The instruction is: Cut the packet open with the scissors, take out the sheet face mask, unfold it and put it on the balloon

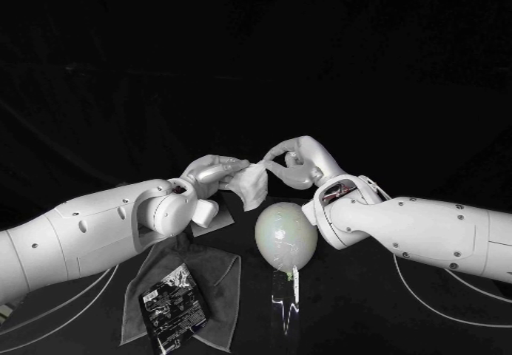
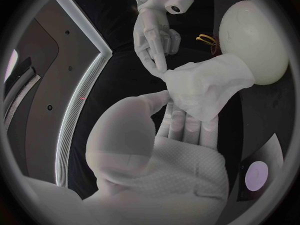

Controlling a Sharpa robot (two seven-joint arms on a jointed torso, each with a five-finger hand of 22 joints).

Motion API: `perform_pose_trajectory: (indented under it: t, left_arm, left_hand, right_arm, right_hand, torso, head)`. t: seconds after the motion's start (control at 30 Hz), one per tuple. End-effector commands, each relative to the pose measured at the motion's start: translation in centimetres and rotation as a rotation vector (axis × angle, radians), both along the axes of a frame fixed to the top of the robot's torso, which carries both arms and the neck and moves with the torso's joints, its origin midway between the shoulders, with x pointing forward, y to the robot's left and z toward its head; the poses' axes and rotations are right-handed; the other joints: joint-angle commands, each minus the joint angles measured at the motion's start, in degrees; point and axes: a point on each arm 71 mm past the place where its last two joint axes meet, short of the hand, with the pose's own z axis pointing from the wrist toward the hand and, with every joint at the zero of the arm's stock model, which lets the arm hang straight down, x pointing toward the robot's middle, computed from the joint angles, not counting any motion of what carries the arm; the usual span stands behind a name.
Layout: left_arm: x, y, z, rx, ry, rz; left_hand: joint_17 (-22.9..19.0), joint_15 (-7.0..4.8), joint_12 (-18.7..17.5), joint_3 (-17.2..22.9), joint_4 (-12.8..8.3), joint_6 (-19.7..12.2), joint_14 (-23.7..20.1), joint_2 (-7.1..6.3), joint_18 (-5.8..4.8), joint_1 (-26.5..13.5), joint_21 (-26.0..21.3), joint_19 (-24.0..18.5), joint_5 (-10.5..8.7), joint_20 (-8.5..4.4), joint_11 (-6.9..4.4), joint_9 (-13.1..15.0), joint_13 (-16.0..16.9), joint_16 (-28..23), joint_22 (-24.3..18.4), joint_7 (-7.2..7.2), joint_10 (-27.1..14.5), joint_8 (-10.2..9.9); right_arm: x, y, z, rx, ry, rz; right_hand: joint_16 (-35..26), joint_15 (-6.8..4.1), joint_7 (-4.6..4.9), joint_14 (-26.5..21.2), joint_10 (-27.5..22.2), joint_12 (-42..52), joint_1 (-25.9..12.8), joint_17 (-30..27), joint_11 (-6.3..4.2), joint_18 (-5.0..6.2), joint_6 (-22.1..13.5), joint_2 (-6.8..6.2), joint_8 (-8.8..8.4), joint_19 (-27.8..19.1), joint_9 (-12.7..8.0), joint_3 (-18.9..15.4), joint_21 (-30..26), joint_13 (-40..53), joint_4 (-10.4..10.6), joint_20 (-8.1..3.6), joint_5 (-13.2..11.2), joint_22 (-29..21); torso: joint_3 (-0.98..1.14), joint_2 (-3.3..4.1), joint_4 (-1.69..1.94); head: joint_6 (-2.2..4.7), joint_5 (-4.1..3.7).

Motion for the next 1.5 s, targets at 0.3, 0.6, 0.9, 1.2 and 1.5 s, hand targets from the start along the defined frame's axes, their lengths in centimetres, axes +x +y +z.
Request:
perform_pose_trajectory:
  t: [0.3,0.6,0.9,1.2,1.5]
  left_arm:
    - [0.1,0.1,0.1,-0.001,-0.008,0.015]
    - [0.4,0.6,-0.1,-0.012,0.008,0.05]
    - [0.6,1.0,-0.1,-0.024,0.019,0.069]
    - [0.7,1.2,-0.2,-0.03,0.024,0.081]
    - [0.9,1.7,-0.2,-0.031,0.025,0.103]
  left_hand:
    - [0.1,-0.23,0.3,1.0,-0.6,0.5,0.5,-0.19,0.87,0.6,0.4,0.3,0.17,-0.07,0.02,1.1,0.1,0.2,0.1,-0.1,0.4,0.3]
    - [0.3,-0.27,0.4,1.2,-0.4,0.5,0.7,-0.19,0.85,0.4,0.6,0.4,0.17,-0.11,-0.02,1.3,0.1,0.3,0.2,-0.13,0.6,0.4]
    - [0.6,-0.42,0.6,1.6,-0.4,0.4,1.0,-0.48,0.88,0.5,0.9,0.8,0.18,-0.27,-0.16,1.8,0.2,0.5,0.3,-0.25,0.9,0.7]
    - [0.6,-0.44,0.6,1.6,-0.3,0.4,1.1,-0.5,0.87,0.4,1.0,0.9,0.17,-0.29,-0.17,1.9,0.2,0.5,0.3,-0.26,1.0,0.8]
    - [0.7,-0.45,0.6,1.7,-0.3,0.4,1.1,-0.49,0.86,0.4,1.0,0.9,0.17,-0.3,-0.18,2.1,0.2,0.5,0.3,-0.27,1.0,0.8]
  right_arm:
    - [-0.4,-0.3,0.3,0.019,-0.024,0.018]
    - [-1.0,-0.8,0.3,0.014,-0.007,0.04]
    - [-1.6,-1.3,0.0,0.018,0.008,0.047]
    - [-2.0,-1.8,-0.5,0.022,0.022,0.047]
    - [-2.7,-2.5,-0.7,0.032,0.019,0.043]
  right_hand:
    - [0.2,-0.41,-0.22,6.1,3.7,-0.3,-0.1,15.0,-0.56,-0.74,0.5,0.3,0.38,1.7,0.3,0.3,0.0,9.7,-0.1,-0.41,0.3,12.7]
    - [0.2,-0.42,-0.23,6.1,3.8,-0.1,-0.1,15.0,-0.57,-0.75,0.5,0.22,0.41,1.7,0.4,0.4,0.0,9.9,-0.2,-0.43,0.3,12.7]
    - [0.2,-0.43,-0.24,6.1,3.8,0.0,-0.1,15.0,-0.58,-0.75,0.5,0.19,0.43,1.7,0.4,0.4,0.0,10.0,-0.2,-0.43,0.3,12.7]
    - [0.2,-0.43,-0.24,6.1,3.8,0.0,-0.1,15.0,-0.58,-0.75,0.5,0.19,0.43,1.7,0.4,0.4,0.0,10.0,-0.2,-0.43,0.3,12.7]
    - [0.2,-0.43,-0.25,6.1,3.8,-0.1,-0.2,15.0,-0.59,-0.75,0.5,0.12,0.46,1.7,0.4,0.4,0.0,9.9,-0.3,-0.45,0.3,12.7]
  torso:
    - [-0.02,0.02,0.0]
    - [-0.03,0.0,0.01]
    - [0.0,0.04,-0.01]
    - [-0.01,0.02,0.0]
    - [-0.01,0.01,0.01]
  head:
    - [0.02,-0.06]
    - [-0.02,-0.03]
    - [-0.13,0.04]
    - [-0.24,0.13]
    - [-0.24,0.2]
